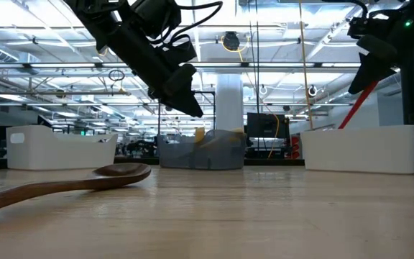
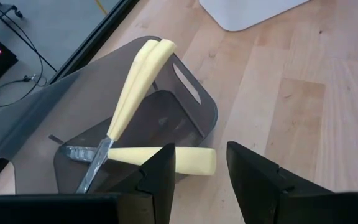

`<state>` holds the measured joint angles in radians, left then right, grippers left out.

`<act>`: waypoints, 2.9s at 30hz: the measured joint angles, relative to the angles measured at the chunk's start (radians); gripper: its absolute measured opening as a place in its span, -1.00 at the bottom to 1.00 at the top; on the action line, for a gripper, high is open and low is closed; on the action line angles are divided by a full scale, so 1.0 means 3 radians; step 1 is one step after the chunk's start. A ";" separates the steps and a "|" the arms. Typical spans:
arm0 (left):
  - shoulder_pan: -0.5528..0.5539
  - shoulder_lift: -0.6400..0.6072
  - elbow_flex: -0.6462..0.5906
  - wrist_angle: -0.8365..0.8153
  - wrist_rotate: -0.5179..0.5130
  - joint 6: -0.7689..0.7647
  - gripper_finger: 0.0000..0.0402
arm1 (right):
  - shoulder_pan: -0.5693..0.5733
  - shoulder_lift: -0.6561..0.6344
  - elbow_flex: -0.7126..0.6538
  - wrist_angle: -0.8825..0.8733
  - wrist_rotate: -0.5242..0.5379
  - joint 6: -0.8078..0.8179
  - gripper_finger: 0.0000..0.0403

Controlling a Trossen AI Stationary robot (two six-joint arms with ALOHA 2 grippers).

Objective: Pick & Place Kitchen Items
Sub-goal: Put the red serving spoon into the right white bin, then put the green serving spoon into the right white bin

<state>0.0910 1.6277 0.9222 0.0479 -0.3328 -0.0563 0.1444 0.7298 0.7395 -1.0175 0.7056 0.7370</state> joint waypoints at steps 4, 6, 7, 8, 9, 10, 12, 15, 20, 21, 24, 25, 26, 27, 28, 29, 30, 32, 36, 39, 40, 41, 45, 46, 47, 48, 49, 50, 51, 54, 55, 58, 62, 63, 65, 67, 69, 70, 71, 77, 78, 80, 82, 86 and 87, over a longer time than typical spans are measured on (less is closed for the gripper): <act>0.0001 0.0000 0.0000 0.0001 -0.0001 0.0013 -0.26 | 0.0001 0.0096 0.0000 0.0040 -0.0010 -0.0045 -0.76; 0.0001 0.0001 0.0000 0.0002 -0.0007 0.0083 -0.26 | 0.0000 0.0130 0.0000 0.0040 -0.0010 -0.0031 -0.76; 0.0000 0.0001 0.0000 0.0006 -0.0023 0.0094 -0.26 | 0.0000 0.0147 0.0000 0.0039 -0.0011 -0.0003 -0.76; 0.0000 0.0001 0.0000 0.0017 -0.0041 0.0093 -0.26 | 0.0000 0.0164 0.0000 0.0039 -0.0010 0.0030 -0.76; 0.0001 0.0001 0.0000 0.0031 -0.0057 0.0092 -0.26 | 0.0000 0.0178 0.0000 0.0038 -0.0010 0.0050 -0.76; 0.0003 0.0001 0.0000 0.0044 -0.0077 0.0092 -0.26 | 0.0000 0.0197 -0.0001 0.0038 -0.0012 0.0053 -0.76; 0.0004 0.0001 0.0000 0.0052 -0.0101 0.0123 -0.26 | 0.0000 0.0230 -0.0001 0.0038 -0.0012 0.0055 -0.76; 0.0004 0.0001 0.0000 0.0051 -0.0117 0.0160 -0.26 | 0.0000 0.0268 -0.0034 0.0068 -0.0011 0.0059 -0.76; 0.0004 0.0001 0.0000 0.0051 -0.0116 0.0159 -0.26 | -0.0002 0.0275 -0.0257 0.0098 -0.0240 0.0104 -0.75; 0.0004 0.0001 0.0000 0.0051 -0.0116 0.0159 -0.26 | -0.0001 0.0276 -0.0313 0.0102 -0.0283 0.0148 -0.73; 0.0004 0.0001 0.0000 0.0051 -0.0116 0.0159 -0.26 | -0.0001 0.0275 -0.0433 0.0140 -0.0394 0.0215 -0.67; 0.0004 0.0001 0.0000 0.0051 -0.0116 0.0159 -0.26 | -0.0001 0.0275 -0.0463 0.0167 -0.0416 0.0211 -0.64; 0.0004 0.0001 0.0000 0.0051 -0.0116 0.0159 -0.26 | -0.0001 0.0275 -0.0486 0.0187 -0.0424 0.0207 -0.61; 0.0004 0.0001 0.0000 0.0051 -0.0115 0.0159 -0.26 | -0.0001 0.0275 -0.0500 0.0194 -0.0422 0.0197 -0.58; 0.0004 0.0001 0.0000 0.0051 -0.0115 0.0159 -0.26 | -0.0001 0.0275 -0.0507 0.0195 -0.0410 0.0194 -0.55; 0.0004 0.0001 0.0000 0.0051 -0.0115 0.0158 -0.26 | -0.0001 0.0275 -0.0515 0.0196 -0.0378 0.0194 -0.51; 0.0004 0.0001 0.0000 0.0051 -0.0114 0.0158 -0.26 | -0.0001 0.0275 -0.0518 0.0197 -0.0355 0.0190 -0.47; 0.0004 0.0001 0.0000 0.0051 -0.0114 0.0158 -0.26 | -0.0001 0.0274 -0.0519 0.0200 -0.0335 0.0165 -0.40; 0.0004 0.0001 0.0000 0.0051 -0.0113 0.0112 -0.26 | -0.0001 0.0274 -0.0518 0.0283 -0.0333 0.0037 -0.29; 0.0004 0.0001 0.0000 0.0052 -0.0113 0.0103 -0.26 | -0.0001 0.0274 -0.0518 0.0407 -0.0335 -0.0053 -0.24; 0.0004 0.0001 0.0000 0.0052 -0.0113 0.0103 -0.26 | -0.0001 0.0274 -0.0519 0.0492 -0.0335 -0.0105 -0.23; 0.0004 0.0001 0.0000 0.0052 -0.0113 0.0103 -0.26 | -0.0001 0.0274 -0.0519 0.0603 -0.0335 -0.0188 -0.23; 0.0004 0.0002 0.0000 0.0052 -0.0111 0.0101 -0.26 | -0.0001 0.0273 -0.0518 0.1153 -0.0329 -0.0741 -0.23; 0.0004 0.0002 0.0000 0.0052 -0.0110 0.0098 -0.26 | -0.0001 0.0274 -0.0518 0.1311 -0.0329 -0.0882 -0.23; 0.0004 0.0002 0.0000 0.0052 -0.0109 0.0095 -0.26 | -0.0001 0.0274 -0.0518 0.1468 -0.0337 -0.0997 -0.22; 0.0004 0.0002 0.0000 0.0052 -0.0108 0.0095 -0.26 | -0.0001 0.0274 -0.0518 0.1630 -0.0344 -0.1103 -0.21; 0.0001 0.0002 0.0000 0.0052 -0.0105 0.0095 -0.26 | -0.0001 0.0274 -0.0519 0.1781 -0.0347 -0.1203 -0.20; -0.0003 0.0002 0.0000 0.0052 -0.0095 0.0094 -0.26 | -0.0001 0.0274 -0.0519 0.1930 -0.0356 -0.1295 -0.19; -0.0003 0.0002 0.0000 0.0052 -0.0074 0.0094 -0.26 | -0.0001 0.0274 -0.0518 0.2078 -0.0370 -0.1388 -0.17; -0.0003 0.0002 0.0000 0.0052 0.0054 0.0089 -0.26 | -0.0003 0.0275 -0.0518 0.2447 -0.0467 -0.1639 -0.11; -0.0003 0.0002 0.0000 0.0052 0.0085 0.0080 -0.26 | -0.0003 0.0274 -0.0518 0.2545 -0.0526 -0.1693 -0.09; -0.0005 0.0002 0.0000 0.0028 0.0175 0.0067 -0.26 | -0.0003 0.0275 -0.0519 0.2767 -0.0716 -0.1816 -0.05; -0.0005 0.0002 0.0000 -0.0007 0.0265 0.0068 -0.25 | -0.0001 0.0301 -0.0518 0.2958 -0.0926 -0.1836 -0.04; -0.0005 0.0002 0.0000 -0.0003 0.0266 0.0074 -0.25 | -0.0001 0.0311 -0.0519 0.2984 -0.0967 -0.1832 -0.04; -0.0005 0.0002 0.0000 0.0019 0.0266 0.0078 -0.26 | -0.0001 0.0343 -0.0519 0.3031 -0.0970 -0.1830 -0.06; -0.0005 0.0002 0.0001 0.0028 0.0265 0.0078 -0.26 | -0.0001 0.0375 -0.0519 0.3028 -0.0972 -0.1829 -0.07; -0.0005 0.0002 0.0001 0.0028 0.0265 0.0081 -0.25 | -0.0001 0.0413 -0.0519 0.3033 -0.0970 -0.1829 -0.09; -0.0005 0.0002 0.0001 0.0034 0.0266 0.0081 -0.26 | -0.0001 0.0431 -0.0519 0.3029 -0.0969 -0.1829 -0.09; -0.0005 0.0002 0.0001 0.0048 0.0266 0.0081 -0.26 | -0.0001 0.0450 -0.0519 0.3030 -0.0969 -0.1829 -0.09; -0.0005 0.0002 0.0003 0.0056 0.0266 0.0083 -0.25 | -0.0001 0.0563 -0.0519 0.3054 -0.0968 -0.1884 -0.07; -0.0005 0.0002 0.0003 0.0056 0.0265 0.0083 -0.26 | -0.0001 0.0583 -0.0519 0.3067 -0.0968 -0.1892 -0.07; -0.0005 0.0002 0.0003 0.0055 0.0264 0.0083 -0.25 | -0.0001 0.0626 -0.0519 0.3104 -0.0968 -0.1898 -0.07; -0.0005 0.0002 0.0003 0.0055 0.0264 0.0084 -0.26 | -0.0001 0.0662 -0.0519 0.3135 -0.0968 -0.1899 -0.07; -0.0005 0.0002 0.0003 0.0065 0.0264 0.0084 -0.25 | -0.0001 0.0721 -0.0519 0.3133 -0.0968 -0.1899 -0.07; -0.0005 0.0002 0.0003 0.0080 0.0264 0.0084 -0.25 | -0.0001 0.0731 -0.0519 0.3131 -0.0968 -0.1899 -0.08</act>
<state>0.0895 1.6283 0.9230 0.0718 -0.2535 -0.0311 0.1440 0.9489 0.5838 -0.0782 0.4152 0.1673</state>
